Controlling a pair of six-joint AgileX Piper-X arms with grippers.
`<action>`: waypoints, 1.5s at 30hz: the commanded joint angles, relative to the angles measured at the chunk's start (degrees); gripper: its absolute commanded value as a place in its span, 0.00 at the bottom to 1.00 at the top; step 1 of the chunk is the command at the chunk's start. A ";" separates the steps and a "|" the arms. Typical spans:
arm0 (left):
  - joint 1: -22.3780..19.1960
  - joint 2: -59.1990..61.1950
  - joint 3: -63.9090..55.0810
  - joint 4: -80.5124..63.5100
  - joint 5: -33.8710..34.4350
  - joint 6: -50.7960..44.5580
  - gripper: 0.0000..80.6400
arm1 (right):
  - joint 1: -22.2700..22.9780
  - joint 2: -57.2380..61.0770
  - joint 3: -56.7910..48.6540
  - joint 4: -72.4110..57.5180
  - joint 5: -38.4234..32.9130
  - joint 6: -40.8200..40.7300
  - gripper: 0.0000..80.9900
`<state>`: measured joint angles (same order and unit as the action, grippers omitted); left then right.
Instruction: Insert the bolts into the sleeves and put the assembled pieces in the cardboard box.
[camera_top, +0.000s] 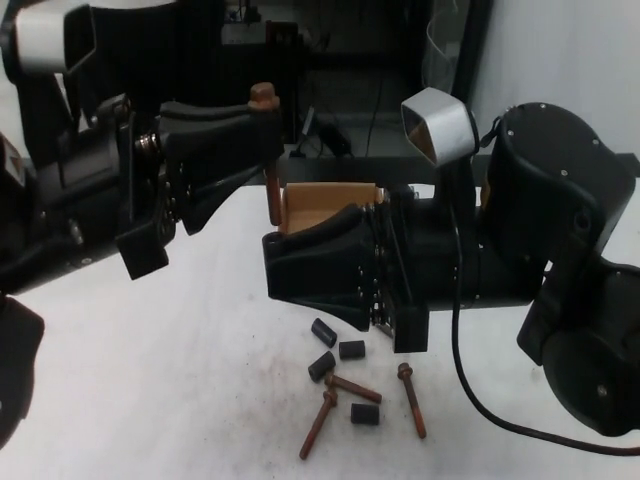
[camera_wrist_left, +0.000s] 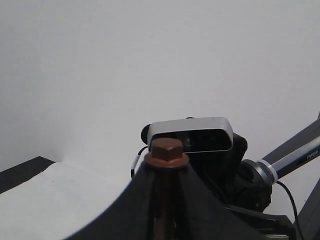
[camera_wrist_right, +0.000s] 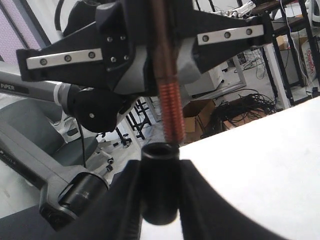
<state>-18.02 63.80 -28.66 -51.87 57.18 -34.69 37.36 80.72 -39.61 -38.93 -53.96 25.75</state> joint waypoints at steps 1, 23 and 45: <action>-0.30 -0.05 0.09 -1.14 0.80 -0.49 0.00 | -0.03 -0.33 -0.09 -0.81 -0.46 -0.01 0.01; -0.30 -0.05 0.15 -1.14 2.05 -1.70 0.00 | -1.90 -0.33 -0.09 -2.49 -0.46 0.27 0.01; -1.61 -0.05 1.37 -1.14 2.44 -3.08 0.00 | -1.39 -0.33 -0.31 -2.39 1.12 0.17 0.01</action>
<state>-19.08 63.80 -27.76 -52.85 57.95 -37.24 37.12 80.86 -39.52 -40.03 -53.59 26.01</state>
